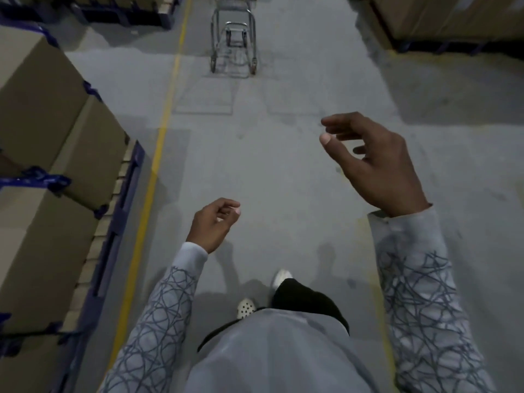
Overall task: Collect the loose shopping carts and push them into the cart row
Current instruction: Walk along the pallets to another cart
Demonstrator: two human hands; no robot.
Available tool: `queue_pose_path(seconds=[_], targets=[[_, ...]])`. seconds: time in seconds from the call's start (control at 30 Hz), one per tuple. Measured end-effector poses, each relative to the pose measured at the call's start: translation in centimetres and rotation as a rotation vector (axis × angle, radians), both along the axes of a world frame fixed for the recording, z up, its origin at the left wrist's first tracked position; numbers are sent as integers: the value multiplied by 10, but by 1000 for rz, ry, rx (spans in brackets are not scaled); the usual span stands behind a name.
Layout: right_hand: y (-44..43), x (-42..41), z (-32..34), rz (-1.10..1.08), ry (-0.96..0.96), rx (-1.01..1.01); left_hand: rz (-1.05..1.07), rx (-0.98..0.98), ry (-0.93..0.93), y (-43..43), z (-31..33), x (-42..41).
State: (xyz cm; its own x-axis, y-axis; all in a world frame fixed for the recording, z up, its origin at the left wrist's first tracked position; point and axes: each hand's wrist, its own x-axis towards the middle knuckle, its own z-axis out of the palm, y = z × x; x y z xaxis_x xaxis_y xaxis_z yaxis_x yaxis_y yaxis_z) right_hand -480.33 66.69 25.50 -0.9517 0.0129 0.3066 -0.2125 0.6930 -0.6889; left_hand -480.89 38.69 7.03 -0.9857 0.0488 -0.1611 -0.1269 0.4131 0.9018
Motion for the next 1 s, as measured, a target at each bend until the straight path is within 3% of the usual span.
queue_pose_path(seconds=[0.4, 0.7, 1.0], targets=[[29, -298, -162, 57, -377, 30, -18, -45, 273, 16, 70, -323], [19, -490, -205, 136, -743, -50, 53, -12, 453, 23, 153, -499], [-10, -707, -255, 87, -793, -190, 26, 16, 390, -6, 97, -736]])
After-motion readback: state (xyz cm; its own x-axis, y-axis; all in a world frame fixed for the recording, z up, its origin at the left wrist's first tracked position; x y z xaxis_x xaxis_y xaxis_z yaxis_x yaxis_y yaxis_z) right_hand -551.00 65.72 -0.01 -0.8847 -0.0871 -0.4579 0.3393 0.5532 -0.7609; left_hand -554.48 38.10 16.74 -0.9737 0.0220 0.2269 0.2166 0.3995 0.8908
